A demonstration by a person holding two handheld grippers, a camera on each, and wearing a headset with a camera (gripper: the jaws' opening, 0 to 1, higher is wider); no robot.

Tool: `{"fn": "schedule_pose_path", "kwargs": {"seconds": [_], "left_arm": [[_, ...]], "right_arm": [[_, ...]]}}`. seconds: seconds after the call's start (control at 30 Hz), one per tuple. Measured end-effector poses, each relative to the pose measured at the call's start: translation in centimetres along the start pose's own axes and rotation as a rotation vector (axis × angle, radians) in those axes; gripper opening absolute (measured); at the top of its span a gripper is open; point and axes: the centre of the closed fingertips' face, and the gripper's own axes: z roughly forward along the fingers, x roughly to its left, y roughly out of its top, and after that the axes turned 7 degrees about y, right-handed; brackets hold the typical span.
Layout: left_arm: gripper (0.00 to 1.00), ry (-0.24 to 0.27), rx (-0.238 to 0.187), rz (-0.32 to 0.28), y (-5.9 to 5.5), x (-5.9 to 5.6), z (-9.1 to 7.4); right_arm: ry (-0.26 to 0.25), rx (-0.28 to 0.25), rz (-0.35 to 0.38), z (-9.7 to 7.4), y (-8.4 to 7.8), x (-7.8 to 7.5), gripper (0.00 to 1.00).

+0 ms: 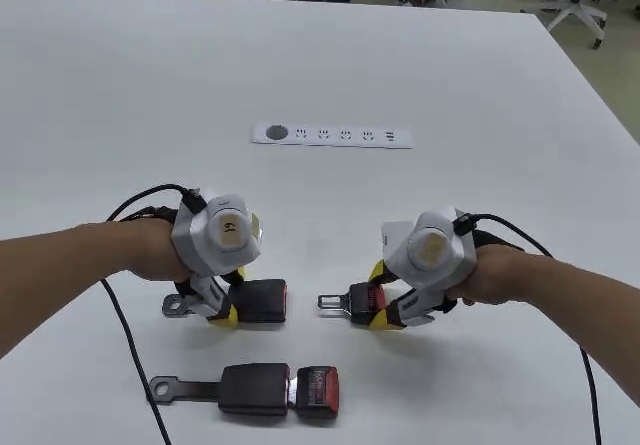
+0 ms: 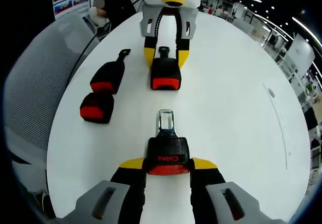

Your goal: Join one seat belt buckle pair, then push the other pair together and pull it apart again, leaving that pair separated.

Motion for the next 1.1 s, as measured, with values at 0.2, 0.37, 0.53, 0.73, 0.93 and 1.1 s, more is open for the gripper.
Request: {"fn": "schedule_pose_path", "kwargs": {"seconds": [0.2, 0.37, 0.53, 0.73, 0.93, 1.1], "left_arm": [[0.32, 0.000, 0.002, 0.002, 0.0, 0.0, 0.1], [0.32, 0.000, 0.002, 0.002, 0.0, 0.0, 0.0], [0.32, 0.000, 0.001, 0.003, 0.1, 0.0, 0.0], [0.32, -0.001, -0.002, 0.003, 0.1, 0.0, 0.0], [0.32, -0.002, -0.004, 0.003, 0.0, 0.1, 0.0], [0.32, -0.003, -0.004, 0.010, 0.1, 0.0, 0.0]], "right_arm": [[0.001, 0.015, 0.007, -0.6, -1.1, 0.1, 0.30], [-0.002, 0.026, 0.023, -1.1, -2.2, -0.1, 0.31], [-0.002, 0.038, 0.019, -1.4, -2.9, -0.1, 0.31], [-0.002, 0.049, 0.021, -1.8, -3.4, 0.2, 0.31], [-0.001, 0.059, 0.022, -1.9, -3.9, 0.4, 0.31], [0.002, 0.070, 0.020, -1.9, -3.9, 0.7, 0.32]]}}
